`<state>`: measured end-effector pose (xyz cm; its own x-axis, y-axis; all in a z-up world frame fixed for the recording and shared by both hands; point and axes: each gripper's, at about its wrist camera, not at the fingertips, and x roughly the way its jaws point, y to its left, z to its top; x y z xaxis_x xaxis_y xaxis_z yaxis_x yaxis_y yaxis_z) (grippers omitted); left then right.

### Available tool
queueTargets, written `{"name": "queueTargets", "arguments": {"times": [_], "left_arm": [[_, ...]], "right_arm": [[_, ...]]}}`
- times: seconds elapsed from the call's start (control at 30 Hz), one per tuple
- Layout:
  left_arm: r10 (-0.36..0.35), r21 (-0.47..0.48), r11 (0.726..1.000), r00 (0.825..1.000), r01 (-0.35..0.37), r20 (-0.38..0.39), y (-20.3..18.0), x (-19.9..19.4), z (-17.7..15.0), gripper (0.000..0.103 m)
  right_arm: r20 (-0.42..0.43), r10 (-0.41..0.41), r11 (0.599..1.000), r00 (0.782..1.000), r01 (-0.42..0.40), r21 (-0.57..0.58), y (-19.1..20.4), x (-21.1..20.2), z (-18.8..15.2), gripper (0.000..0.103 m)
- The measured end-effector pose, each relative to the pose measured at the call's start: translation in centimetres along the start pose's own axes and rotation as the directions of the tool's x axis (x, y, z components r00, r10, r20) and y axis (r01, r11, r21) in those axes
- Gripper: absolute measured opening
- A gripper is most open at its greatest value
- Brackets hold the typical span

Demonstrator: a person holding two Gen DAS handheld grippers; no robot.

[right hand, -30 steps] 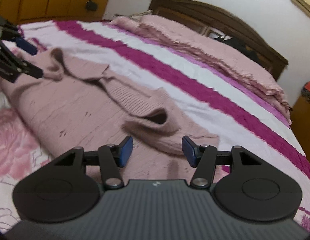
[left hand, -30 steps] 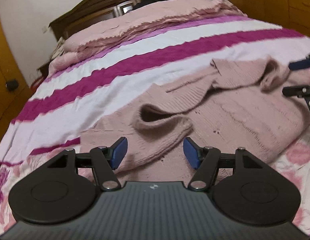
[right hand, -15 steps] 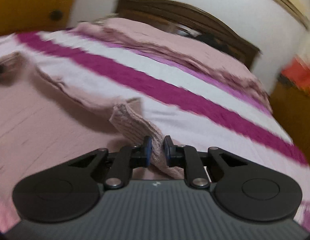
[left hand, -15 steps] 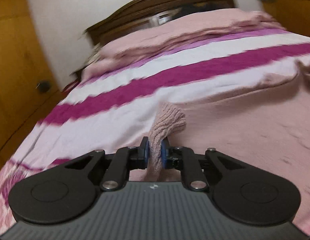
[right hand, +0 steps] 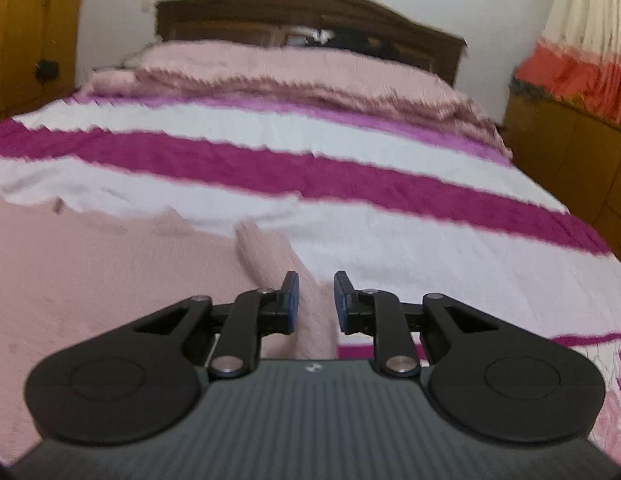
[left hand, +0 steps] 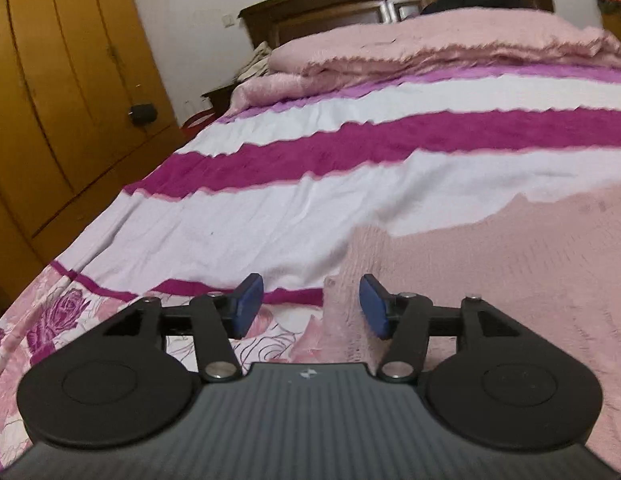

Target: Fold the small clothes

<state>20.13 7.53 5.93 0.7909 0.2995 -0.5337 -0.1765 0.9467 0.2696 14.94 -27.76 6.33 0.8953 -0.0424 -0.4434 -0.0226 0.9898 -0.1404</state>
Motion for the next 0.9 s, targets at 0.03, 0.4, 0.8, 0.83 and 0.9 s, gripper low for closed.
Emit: {"name": "queueTargets", "arguments": {"times": [0.03, 0.4, 0.8, 0.83, 0.9], "left_arm": [[-0.01, 0.001, 1.0, 1.0, 0.01, 0.015, 0.1, -0.5, 0.1, 0.062], [-0.164, 0.021, 0.986, 0.986, 0.164, -0.017, -3.0, -0.9, -1.4, 0.062], [-0.181, -0.024, 0.983, 0.982, 0.18, -0.057, -2.6, -0.1, -2.1, 0.066], [-0.187, -0.026, 0.982, 0.98, 0.186, -0.063, -2.4, -0.6, -2.0, 0.066], [-0.201, -0.042, 0.979, 0.977, 0.198, -0.076, -1.9, -1.8, -1.9, 0.066]], "right_arm": [[0.014, 0.031, 1.0, 0.999, -0.031, 0.0, 0.1, -0.2, 0.2, 0.022], [-0.127, 0.132, 0.991, 0.983, -0.126, 0.05, 0.1, 4.8, 0.1, 0.021], [-0.097, 0.147, 0.954, 0.984, -0.115, 0.276, -2.6, 4.1, -0.8, 0.025], [-0.087, 0.152, 0.948, 0.985, -0.121, 0.294, -2.8, 3.0, -0.9, 0.03], [-0.063, 0.166, 0.934, 0.984, -0.137, 0.33, -3.2, 1.4, -1.2, 0.065]]}}
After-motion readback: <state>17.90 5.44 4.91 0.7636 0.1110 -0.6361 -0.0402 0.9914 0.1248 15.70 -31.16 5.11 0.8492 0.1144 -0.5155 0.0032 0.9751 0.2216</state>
